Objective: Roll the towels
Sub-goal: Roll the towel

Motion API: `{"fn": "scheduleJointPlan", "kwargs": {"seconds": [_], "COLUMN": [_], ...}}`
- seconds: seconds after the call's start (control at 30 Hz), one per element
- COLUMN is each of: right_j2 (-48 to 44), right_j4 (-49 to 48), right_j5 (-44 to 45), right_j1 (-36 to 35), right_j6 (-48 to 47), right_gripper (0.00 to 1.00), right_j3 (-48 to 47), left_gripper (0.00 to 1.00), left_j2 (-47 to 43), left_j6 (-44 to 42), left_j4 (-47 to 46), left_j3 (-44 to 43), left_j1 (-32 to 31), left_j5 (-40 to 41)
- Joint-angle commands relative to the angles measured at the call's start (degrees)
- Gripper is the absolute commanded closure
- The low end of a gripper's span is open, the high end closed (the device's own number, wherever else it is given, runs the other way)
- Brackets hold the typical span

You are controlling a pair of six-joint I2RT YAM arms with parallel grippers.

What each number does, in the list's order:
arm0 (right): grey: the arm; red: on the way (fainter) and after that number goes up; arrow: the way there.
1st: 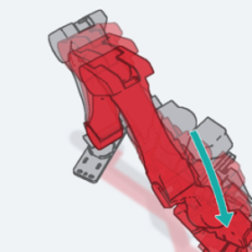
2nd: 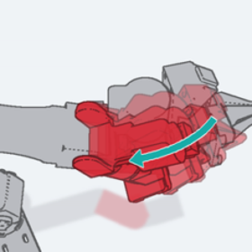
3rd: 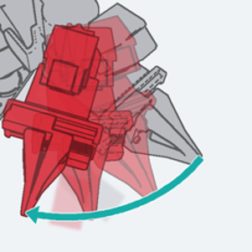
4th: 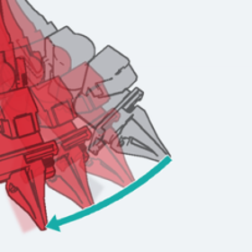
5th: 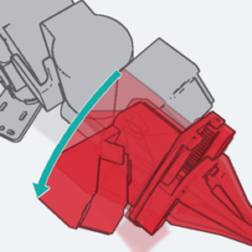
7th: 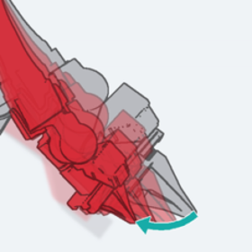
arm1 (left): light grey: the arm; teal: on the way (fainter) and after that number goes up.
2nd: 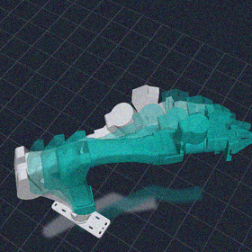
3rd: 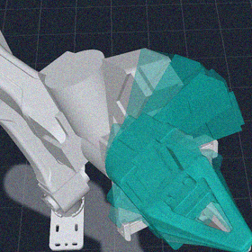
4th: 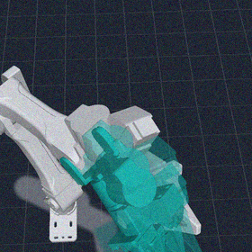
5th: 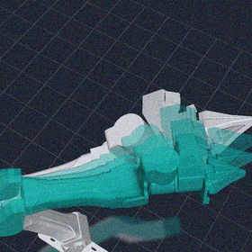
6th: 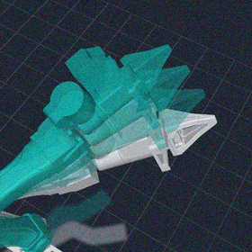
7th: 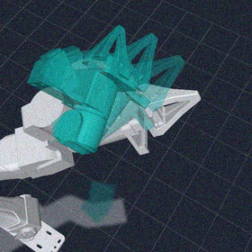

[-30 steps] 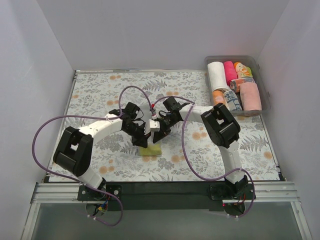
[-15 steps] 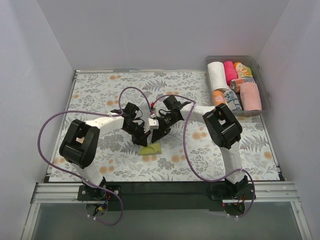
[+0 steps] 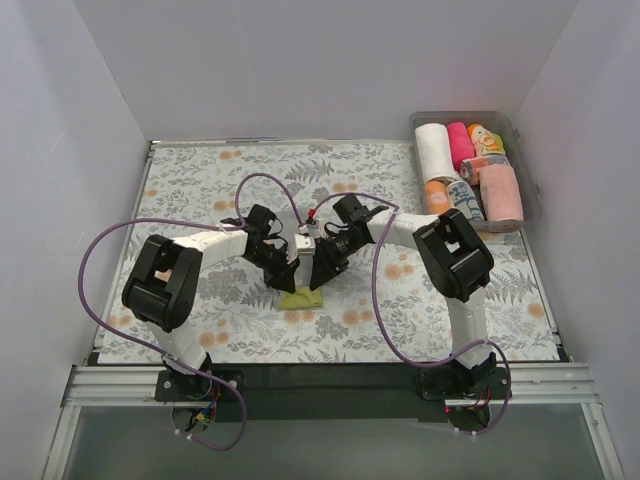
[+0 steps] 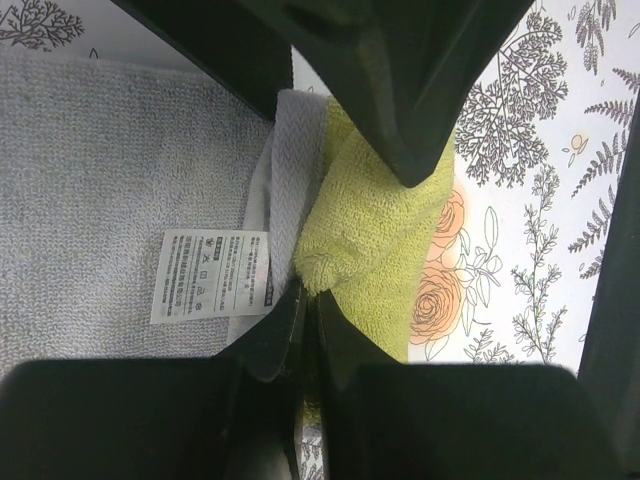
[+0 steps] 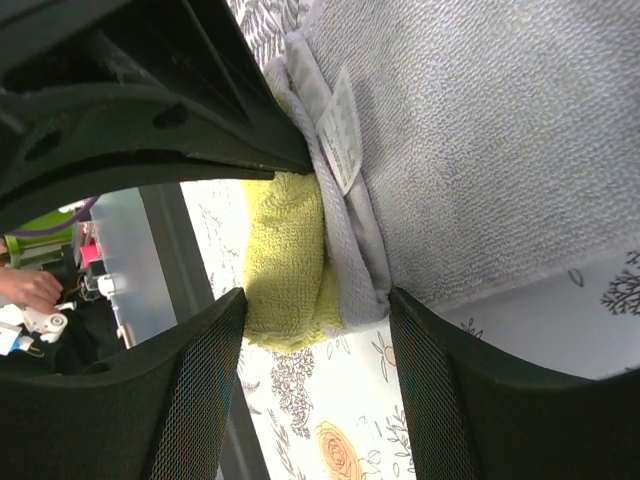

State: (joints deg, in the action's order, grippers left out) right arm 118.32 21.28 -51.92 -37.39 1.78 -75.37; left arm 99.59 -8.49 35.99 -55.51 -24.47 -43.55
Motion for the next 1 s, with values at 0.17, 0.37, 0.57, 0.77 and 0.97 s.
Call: {"fn": "scheduleJointPlan", "kwargs": {"seconds": [0.17,0.37,0.57,0.77,0.97], "right_j2": [1.7,3.3,4.4,4.6,5.3], "right_j4": [1.0,1.1,2.0,2.8,3.5], "right_j5": [2.1,5.7,7.1,7.5,6.9], "right_j1": [-0.1,-0.1,-0.2,-0.4,-0.3], "right_j6": [-1.6,-1.3,-1.1,-1.3,-1.5], "right_gripper": [0.73,0.97,0.99,0.99,0.99], "right_j3": [1.5,0.8,-0.2,-0.7,-1.6], "left_gripper": [0.96,0.71,0.62,0.49,0.49], "left_j2": [1.3,-1.6,-13.6,-26.4,-30.4], "left_j6": [-0.4,-0.2,-5.9,-12.2,-16.3], "left_j4": [-0.7,-1.3,-4.5,-6.8,-7.2], "left_j3": [-1.5,0.0,5.3,10.4,13.3], "left_j1": [0.6,2.1,6.1,5.0,-1.1], "left_j5": [1.1,2.9,7.4,11.5,14.7]}}
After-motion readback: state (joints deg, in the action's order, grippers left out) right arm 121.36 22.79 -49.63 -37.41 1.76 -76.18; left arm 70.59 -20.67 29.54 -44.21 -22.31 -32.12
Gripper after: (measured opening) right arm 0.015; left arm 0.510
